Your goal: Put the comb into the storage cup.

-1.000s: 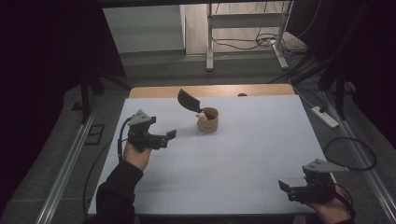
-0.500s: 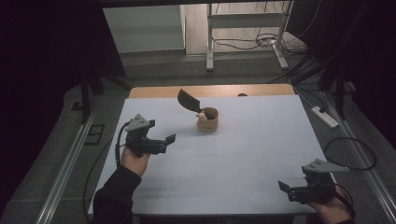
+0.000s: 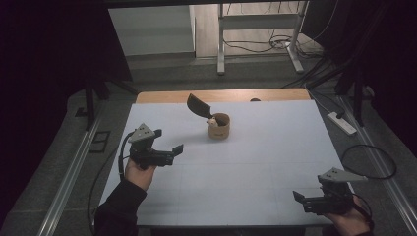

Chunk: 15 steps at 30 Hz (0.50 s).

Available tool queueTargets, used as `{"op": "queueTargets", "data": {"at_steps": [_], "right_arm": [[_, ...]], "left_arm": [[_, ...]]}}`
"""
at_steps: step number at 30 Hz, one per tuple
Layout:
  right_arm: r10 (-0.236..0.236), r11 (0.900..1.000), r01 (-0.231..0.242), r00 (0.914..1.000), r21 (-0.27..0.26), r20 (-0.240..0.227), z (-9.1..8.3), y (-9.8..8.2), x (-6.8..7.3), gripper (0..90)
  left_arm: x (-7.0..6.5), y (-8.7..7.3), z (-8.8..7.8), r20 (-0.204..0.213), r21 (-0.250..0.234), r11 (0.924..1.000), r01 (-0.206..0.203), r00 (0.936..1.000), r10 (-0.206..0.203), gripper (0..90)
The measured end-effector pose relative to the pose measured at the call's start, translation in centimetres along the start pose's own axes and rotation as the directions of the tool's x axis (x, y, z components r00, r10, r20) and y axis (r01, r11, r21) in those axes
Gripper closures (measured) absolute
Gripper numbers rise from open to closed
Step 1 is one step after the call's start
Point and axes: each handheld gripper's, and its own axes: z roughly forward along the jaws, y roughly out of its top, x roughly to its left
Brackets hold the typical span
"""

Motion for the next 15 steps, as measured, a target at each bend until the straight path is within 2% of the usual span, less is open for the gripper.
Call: {"op": "queueTargets", "data": {"at_steps": [15], "right_arm": [[-0.012, 1.000, 0.012, 0.9999, 0.000, 0.005, 0.04, 0.03, 0.11, 0.0]], "left_arm": [[-0.32, -0.91, -0.96, -0.003, 0.013, 0.9999, 0.008, 1.0000, -0.008, 0.0]]}}
